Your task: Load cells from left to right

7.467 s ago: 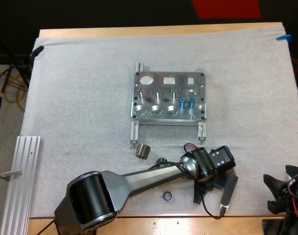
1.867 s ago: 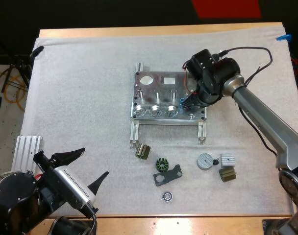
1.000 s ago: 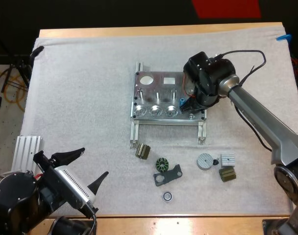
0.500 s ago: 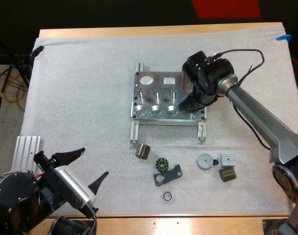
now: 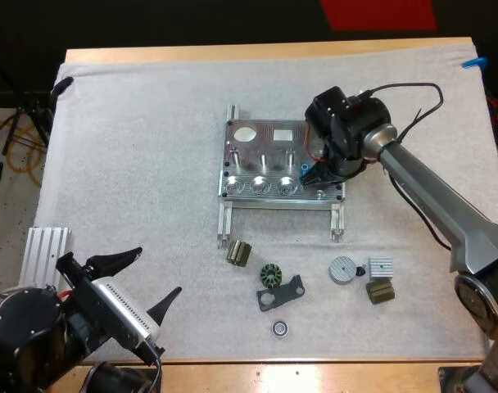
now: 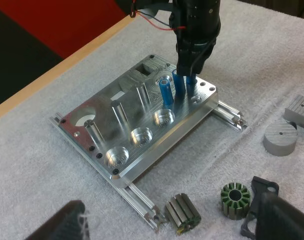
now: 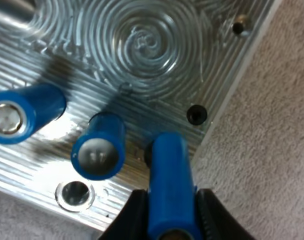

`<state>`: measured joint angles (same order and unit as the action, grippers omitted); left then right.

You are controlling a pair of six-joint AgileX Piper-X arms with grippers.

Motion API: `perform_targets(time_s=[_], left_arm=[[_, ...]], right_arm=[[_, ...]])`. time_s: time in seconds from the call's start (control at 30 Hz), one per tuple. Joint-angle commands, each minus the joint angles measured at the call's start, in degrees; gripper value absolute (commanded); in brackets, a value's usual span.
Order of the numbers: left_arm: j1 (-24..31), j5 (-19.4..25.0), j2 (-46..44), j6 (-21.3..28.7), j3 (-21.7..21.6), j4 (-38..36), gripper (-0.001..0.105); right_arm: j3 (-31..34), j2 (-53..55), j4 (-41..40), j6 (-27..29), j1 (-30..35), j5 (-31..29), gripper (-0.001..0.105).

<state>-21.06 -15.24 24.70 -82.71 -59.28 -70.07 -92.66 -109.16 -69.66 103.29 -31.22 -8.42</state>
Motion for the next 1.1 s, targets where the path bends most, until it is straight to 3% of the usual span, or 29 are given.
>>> perform_targets(time_s=[0.0, 1.07], left_arm=[[0.1, 0.3, -0.3, -0.5, 0.0, 0.7, 0.067], [0.1, 0.3, -0.3, -0.5, 0.0, 0.7, 0.067]], right_arm=[[0.1, -1.0, -1.4, 0.0, 0.3, 2.5, 0.000], [0.0, -0.8, -1.2, -0.2, 0.3, 2.7, 0.000]])
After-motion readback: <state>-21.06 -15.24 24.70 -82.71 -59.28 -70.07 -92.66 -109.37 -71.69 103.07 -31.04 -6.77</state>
